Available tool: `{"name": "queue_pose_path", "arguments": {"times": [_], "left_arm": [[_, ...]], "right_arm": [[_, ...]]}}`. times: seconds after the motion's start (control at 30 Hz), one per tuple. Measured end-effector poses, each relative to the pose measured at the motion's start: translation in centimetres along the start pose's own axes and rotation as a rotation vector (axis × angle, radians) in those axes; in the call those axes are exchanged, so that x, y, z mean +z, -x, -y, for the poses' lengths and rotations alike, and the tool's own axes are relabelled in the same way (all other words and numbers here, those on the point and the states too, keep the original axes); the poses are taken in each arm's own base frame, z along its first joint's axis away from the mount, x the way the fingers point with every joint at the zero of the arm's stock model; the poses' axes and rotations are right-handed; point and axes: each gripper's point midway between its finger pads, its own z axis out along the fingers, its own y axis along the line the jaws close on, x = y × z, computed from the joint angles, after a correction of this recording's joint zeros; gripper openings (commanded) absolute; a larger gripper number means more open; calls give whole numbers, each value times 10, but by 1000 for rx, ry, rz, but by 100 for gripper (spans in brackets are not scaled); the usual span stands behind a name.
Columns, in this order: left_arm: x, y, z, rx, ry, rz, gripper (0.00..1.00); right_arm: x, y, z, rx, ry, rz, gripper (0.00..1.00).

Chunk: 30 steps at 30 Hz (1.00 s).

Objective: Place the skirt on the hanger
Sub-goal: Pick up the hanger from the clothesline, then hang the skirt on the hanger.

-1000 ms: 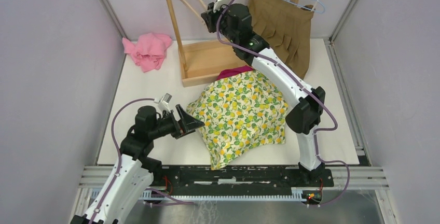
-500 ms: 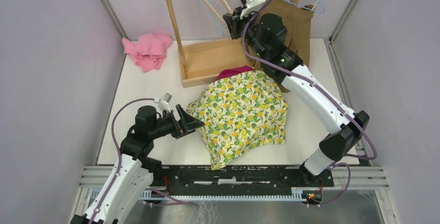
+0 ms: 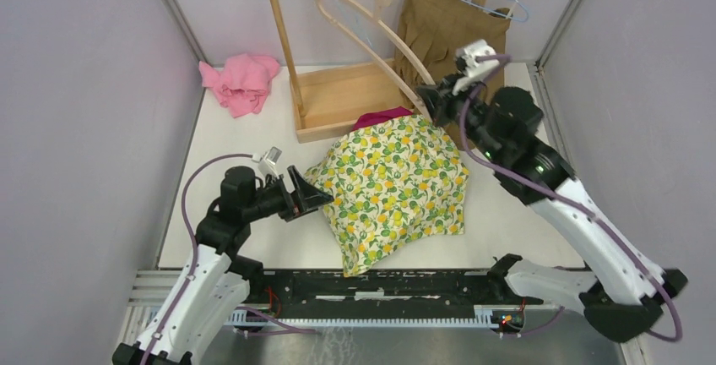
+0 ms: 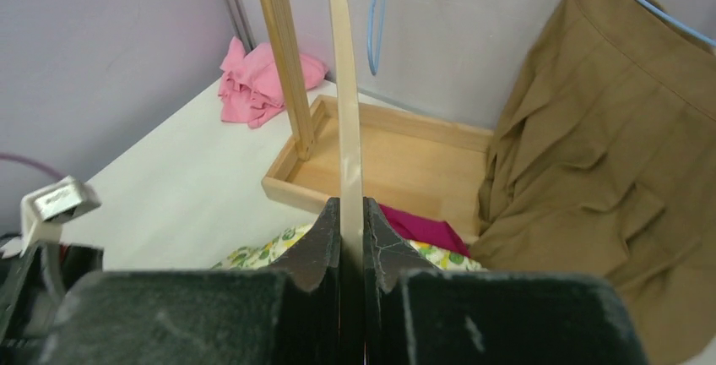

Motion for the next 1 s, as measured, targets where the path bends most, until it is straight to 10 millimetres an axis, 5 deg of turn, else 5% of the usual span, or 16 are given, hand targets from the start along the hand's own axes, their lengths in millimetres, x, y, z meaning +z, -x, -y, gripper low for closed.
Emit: {"name": "queue_pose_path", "arguments": {"times": [0.37,0.47,0.77,1.0], "left_arm": [[-1,30,25,92,-1,49,99],[1,33,24,85,9,45,99],[4,37,18,77,38,60,99],[8,35,4,63,73,67,99]], "right_arm": [[-182,47,21,87,3,166,1],[-201,38,26,112,-11,144,1],[-226,-29,37,140,-75,-69,1],[-250,-50,59,140,-187,-116,1]]}}
